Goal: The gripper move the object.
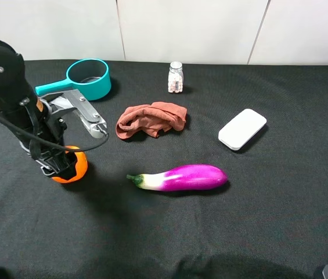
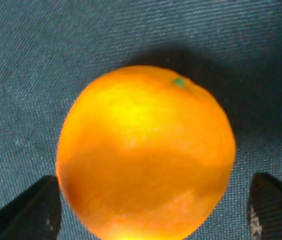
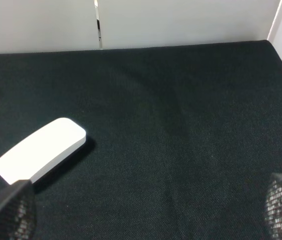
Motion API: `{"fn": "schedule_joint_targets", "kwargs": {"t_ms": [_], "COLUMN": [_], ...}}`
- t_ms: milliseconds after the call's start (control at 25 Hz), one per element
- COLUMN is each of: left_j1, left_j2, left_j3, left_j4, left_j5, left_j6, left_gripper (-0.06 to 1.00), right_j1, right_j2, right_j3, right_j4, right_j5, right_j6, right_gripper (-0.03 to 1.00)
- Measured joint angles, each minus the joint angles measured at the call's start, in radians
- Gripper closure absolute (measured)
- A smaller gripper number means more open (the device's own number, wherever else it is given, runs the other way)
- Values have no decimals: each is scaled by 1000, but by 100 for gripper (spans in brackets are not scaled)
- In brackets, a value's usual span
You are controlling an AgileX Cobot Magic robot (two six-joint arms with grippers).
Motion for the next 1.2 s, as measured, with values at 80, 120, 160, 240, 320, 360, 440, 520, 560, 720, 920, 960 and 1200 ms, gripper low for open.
{"fn": "schedule_joint_targets", "kwargs": {"t_ms": [80, 120, 160, 240, 320, 360, 440, 520, 560, 720, 920, 960, 1200], "left_j1": [-1, -1, -1, -1, -1, -1, -1, -1, -1, -1, 9, 18, 27], "left_j2": [0, 0, 0, 0, 0, 0, 0, 0, 0, 0, 3, 8, 69], "left_j3": [0, 0, 0, 0, 0, 0, 0, 0, 0, 0, 0, 0, -6], "left_j4": [0, 0, 0, 1, 1, 1, 1, 1, 2, 10, 21, 22, 23], "left_j5": [1, 2, 3, 4, 5, 7, 7, 7, 7, 7, 7, 7, 1], "left_j6": [16, 20, 25, 34, 44, 48, 51, 52, 52, 52, 49, 44, 30], "left_gripper": [15, 15, 15, 15, 15, 15, 15, 15, 15, 15, 15, 15, 15], "right_j1": [0, 0, 0, 0, 0, 0, 0, 0, 0, 0, 0, 0, 0], "right_j2": [0, 0, 0, 0, 0, 0, 0, 0, 0, 0, 0, 0, 0], "right_j3": [0, 0, 0, 0, 0, 0, 0, 0, 0, 0, 0, 0, 0], "right_j4": [0, 0, 0, 0, 0, 0, 0, 0, 0, 0, 0, 0, 0], "right_j5": [0, 0, 0, 0, 0, 0, 0, 0, 0, 0, 0, 0, 0], "right_j6": [0, 0, 0, 0, 0, 0, 0, 0, 0, 0, 0, 0, 0], "right_gripper": [27, 27, 27, 27, 27, 27, 27, 27, 27, 27, 27, 27, 27]}}
